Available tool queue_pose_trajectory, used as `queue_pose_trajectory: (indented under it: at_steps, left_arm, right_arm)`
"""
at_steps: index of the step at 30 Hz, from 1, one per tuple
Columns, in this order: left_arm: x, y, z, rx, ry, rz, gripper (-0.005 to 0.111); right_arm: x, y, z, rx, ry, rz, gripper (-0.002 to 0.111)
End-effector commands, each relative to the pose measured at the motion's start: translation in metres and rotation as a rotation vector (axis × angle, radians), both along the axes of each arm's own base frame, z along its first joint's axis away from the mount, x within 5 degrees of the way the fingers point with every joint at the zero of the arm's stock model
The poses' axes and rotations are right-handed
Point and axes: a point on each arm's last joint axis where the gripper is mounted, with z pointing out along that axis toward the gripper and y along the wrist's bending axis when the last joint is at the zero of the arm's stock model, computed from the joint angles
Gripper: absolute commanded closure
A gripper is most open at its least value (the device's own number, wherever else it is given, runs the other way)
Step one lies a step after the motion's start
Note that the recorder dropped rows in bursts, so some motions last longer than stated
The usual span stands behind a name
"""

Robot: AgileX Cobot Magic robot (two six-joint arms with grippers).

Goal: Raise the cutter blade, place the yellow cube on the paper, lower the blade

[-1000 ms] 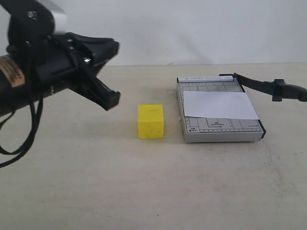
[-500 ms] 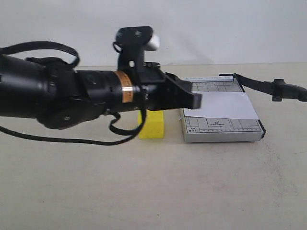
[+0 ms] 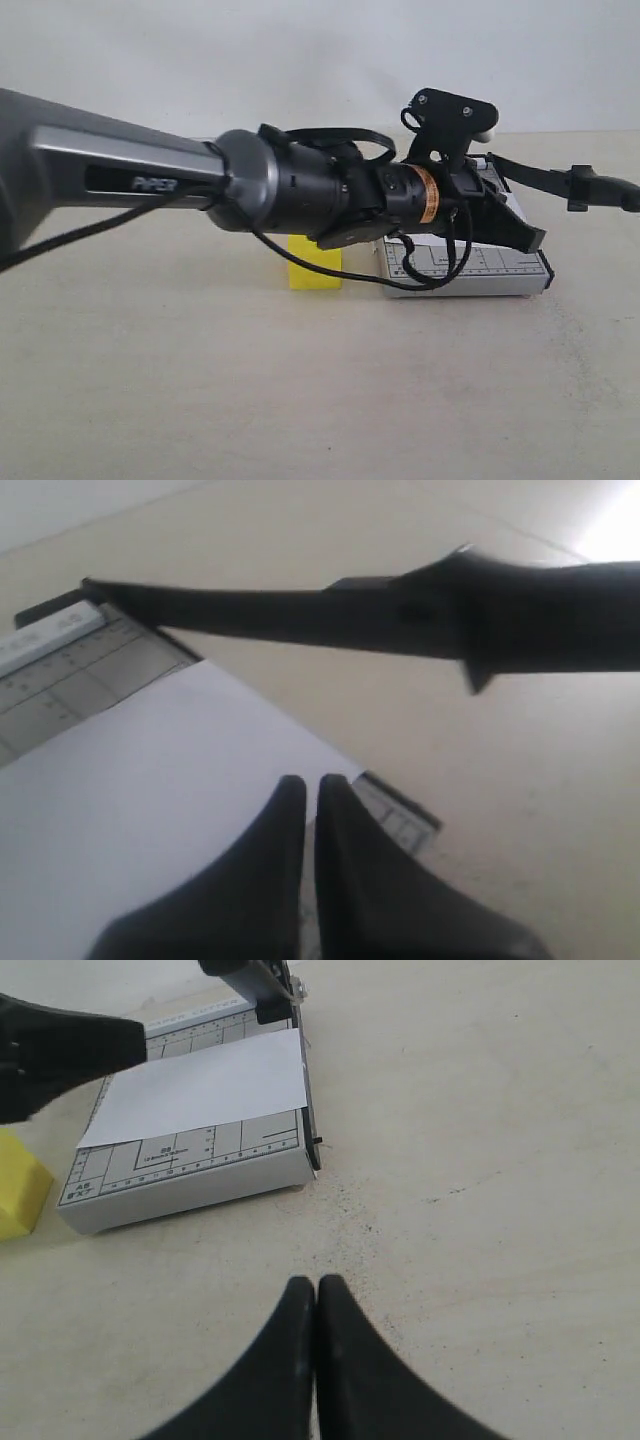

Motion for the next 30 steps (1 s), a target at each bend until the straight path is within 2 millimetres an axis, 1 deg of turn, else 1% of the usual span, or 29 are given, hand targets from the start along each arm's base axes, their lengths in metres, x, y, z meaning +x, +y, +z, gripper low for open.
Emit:
queue_pose_trajectory:
  at_steps: [1, 4, 9, 11, 18, 26, 30]
  left_arm:
    - [0.017, -0.004, -0.026, 0.150, 0.063, 0.115, 0.102]
    - [0.019, -0.005, -0.031, 0.165, 0.072, 0.127, 0.102]
    - [0.019, -0.006, -0.032, 0.155, 0.078, 0.128, 0.102]
    - [0.020, -0.006, -0.036, 0.158, 0.080, 0.125, 0.102]
    - [0.023, -0.012, -0.044, 0.145, 0.071, 0.113, 0.102]
    - [0.023, -0.015, -0.055, 0.128, 0.070, 0.088, 0.102]
    - [0.022, -0.016, -0.065, 0.134, 0.078, 0.082, 0.102]
  right_arm:
    - [0.000, 0.000, -0.002, -0.006, 0.006, 0.000, 0.109]
    - [0.000, 0.000, -0.002, -0.006, 0.006, 0.000, 0.109]
    - [0.000, 0.000, -0.002, -0.006, 0.006, 0.000, 0.109]
    - [0.000, 0.000, -0.002, -0.006, 0.006, 0.000, 0.109]
    - [0.000, 0.000, -0.002, -0.006, 0.006, 0.000, 0.109]
    - [0.000, 0.000, -0.002, -0.006, 0.006, 0.000, 0.109]
    - [0.000, 0.000, -0.002, -0.006, 0.006, 0.000, 0.109]
